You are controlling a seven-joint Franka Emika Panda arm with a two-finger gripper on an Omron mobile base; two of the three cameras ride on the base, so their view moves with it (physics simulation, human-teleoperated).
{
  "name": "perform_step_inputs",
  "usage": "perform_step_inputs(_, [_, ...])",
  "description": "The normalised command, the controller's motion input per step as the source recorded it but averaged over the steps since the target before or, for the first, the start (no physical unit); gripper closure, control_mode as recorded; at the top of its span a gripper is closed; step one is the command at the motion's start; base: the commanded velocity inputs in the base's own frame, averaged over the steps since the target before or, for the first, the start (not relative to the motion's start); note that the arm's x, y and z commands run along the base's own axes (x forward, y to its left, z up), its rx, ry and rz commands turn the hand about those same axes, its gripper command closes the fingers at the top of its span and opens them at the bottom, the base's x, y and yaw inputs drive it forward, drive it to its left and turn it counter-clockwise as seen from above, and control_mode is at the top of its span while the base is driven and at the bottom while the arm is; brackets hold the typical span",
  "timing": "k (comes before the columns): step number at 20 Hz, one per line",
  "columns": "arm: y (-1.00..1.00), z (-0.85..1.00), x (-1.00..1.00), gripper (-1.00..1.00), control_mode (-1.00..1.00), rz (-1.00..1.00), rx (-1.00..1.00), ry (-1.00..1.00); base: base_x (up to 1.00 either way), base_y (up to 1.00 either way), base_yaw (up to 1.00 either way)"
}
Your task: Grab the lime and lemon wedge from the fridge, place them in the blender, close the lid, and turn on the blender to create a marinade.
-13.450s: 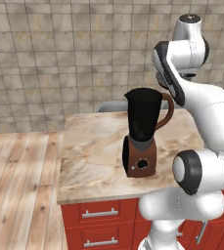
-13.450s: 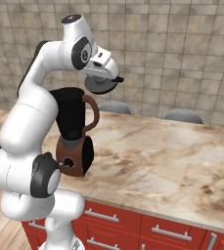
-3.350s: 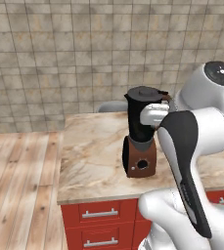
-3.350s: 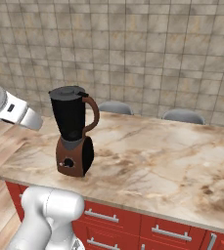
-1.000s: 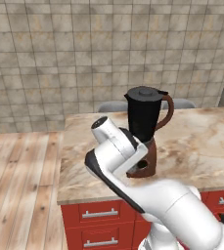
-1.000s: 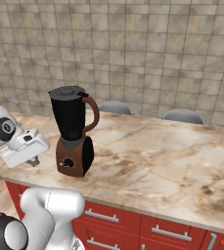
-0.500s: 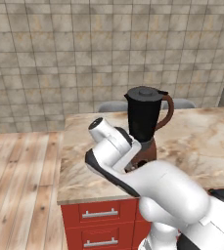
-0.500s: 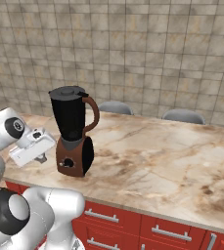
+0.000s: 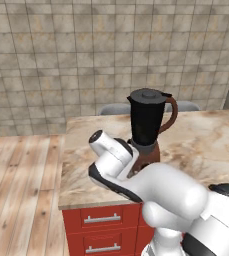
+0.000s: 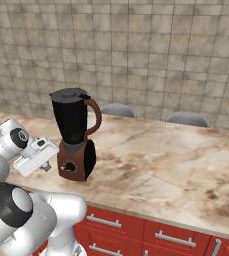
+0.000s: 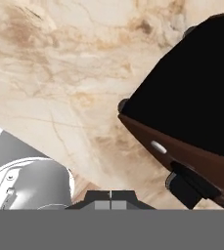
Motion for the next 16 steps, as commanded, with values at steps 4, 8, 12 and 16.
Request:
perform_step_inputs(4, [-0.04, -0.16, 0.14, 1.0, -1.0, 0.03, 0.0, -0.04, 0.0, 0.0, 0.0])
perform_step_inputs(8, [-0.03, -0.07, 0.26, 1.0, -1.0, 0.0, 0.0, 0.0, 0.0, 0.0, 0.0])
perform_step_inputs(12, [-0.1, -0.12, 0.11, 1.0, -1.0, 0.0, 0.0, -0.02, 0.0, 0.0, 0.0])
perform_step_inputs(16, [-0.08, -0.18, 0.12, 1.0, -1.0, 0.0, 0.0, -0.04, 0.0, 0.0, 0.0])
